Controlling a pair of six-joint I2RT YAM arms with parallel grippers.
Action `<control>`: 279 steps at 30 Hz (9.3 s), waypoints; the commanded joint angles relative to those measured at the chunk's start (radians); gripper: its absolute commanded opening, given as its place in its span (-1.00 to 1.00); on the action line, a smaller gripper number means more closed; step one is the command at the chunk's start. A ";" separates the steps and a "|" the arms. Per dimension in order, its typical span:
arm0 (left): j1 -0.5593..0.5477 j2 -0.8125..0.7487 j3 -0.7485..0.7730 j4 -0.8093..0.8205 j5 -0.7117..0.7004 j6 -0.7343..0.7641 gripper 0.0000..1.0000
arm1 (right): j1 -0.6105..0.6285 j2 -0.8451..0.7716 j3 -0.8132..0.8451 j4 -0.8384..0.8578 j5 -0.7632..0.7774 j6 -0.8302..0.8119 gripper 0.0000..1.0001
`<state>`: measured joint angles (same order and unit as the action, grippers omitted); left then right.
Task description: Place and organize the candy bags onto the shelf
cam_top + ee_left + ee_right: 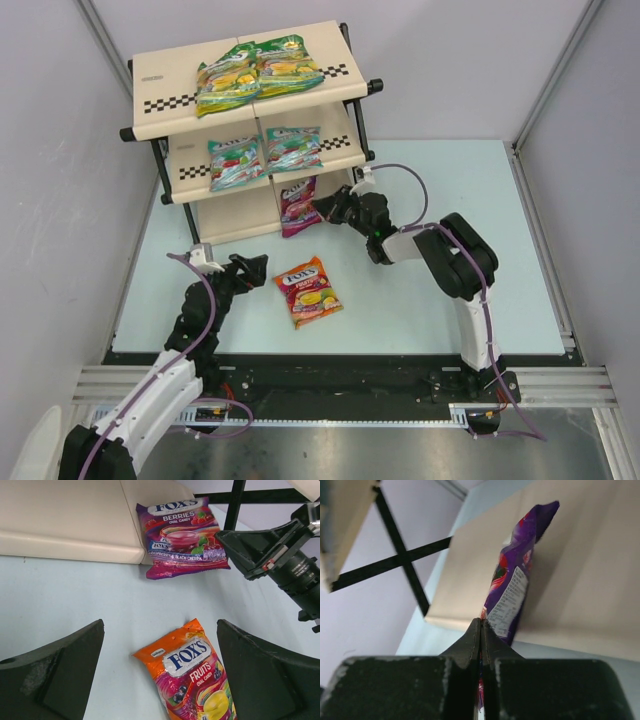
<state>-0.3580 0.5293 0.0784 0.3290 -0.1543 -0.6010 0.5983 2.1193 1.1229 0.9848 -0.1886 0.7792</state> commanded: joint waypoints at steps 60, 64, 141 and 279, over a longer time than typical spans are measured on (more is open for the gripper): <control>-0.004 -0.072 -0.005 -0.050 -0.025 0.020 1.00 | -0.138 -0.016 0.014 -0.063 -0.015 0.002 -0.06; -0.004 -0.092 0.012 -0.100 -0.039 0.000 0.99 | -0.153 -0.119 -0.138 -0.053 -0.025 0.009 -0.04; -0.004 -0.365 0.041 -0.465 -0.381 -0.131 0.99 | 0.311 -0.213 0.251 -0.592 -0.140 -0.713 -1.00; 0.007 0.951 0.428 0.283 -0.275 -0.051 -0.99 | -0.055 -0.223 -0.546 0.419 0.126 -0.020 -0.20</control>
<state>-0.3569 1.5631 0.5362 0.5873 -0.4164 -0.7017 0.5472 1.8812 0.5823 1.2995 -0.0540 0.7528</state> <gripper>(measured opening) 0.004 0.403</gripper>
